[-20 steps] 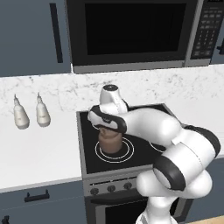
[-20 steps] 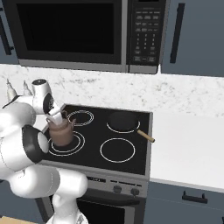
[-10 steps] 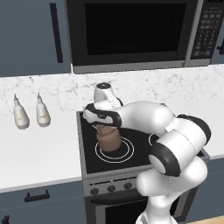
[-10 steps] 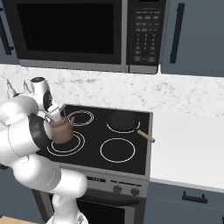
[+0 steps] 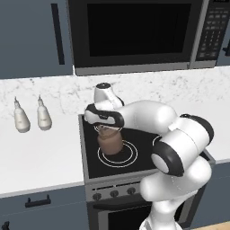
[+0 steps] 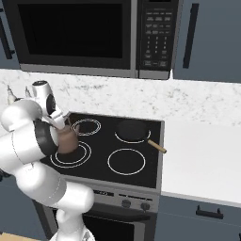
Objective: Pick the kettle from the counter and place it on a stove burner. Then turn the burner on.
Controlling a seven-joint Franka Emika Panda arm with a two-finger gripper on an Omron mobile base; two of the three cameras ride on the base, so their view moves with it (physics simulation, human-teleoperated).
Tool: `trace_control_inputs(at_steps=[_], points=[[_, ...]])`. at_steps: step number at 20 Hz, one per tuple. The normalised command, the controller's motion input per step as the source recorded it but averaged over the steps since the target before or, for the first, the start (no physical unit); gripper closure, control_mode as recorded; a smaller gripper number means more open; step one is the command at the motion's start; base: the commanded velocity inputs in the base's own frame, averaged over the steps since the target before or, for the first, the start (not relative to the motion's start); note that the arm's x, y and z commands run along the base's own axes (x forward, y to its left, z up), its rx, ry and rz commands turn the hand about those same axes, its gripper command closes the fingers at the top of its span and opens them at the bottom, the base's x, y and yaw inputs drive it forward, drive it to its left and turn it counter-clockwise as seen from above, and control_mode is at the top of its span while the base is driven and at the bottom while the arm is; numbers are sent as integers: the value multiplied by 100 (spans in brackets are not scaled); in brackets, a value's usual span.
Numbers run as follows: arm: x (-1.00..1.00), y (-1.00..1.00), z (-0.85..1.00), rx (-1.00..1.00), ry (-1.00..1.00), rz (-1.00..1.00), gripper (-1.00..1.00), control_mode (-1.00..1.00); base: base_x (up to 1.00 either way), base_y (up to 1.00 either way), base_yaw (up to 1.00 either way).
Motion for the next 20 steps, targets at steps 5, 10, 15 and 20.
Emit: trace_control_inputs(at_steps=[5,10,15,20], points=[[-17,-39,-12,0,-1,0,100,-100,0,0,0],[0,-10,-6,0,0,0,100,-100,0,0,0],[-17,-16,-13,1,-4,1,100,-100,0,0,0],[-33,-26,-19,0,-1,0,100,-100,0,0,0]])
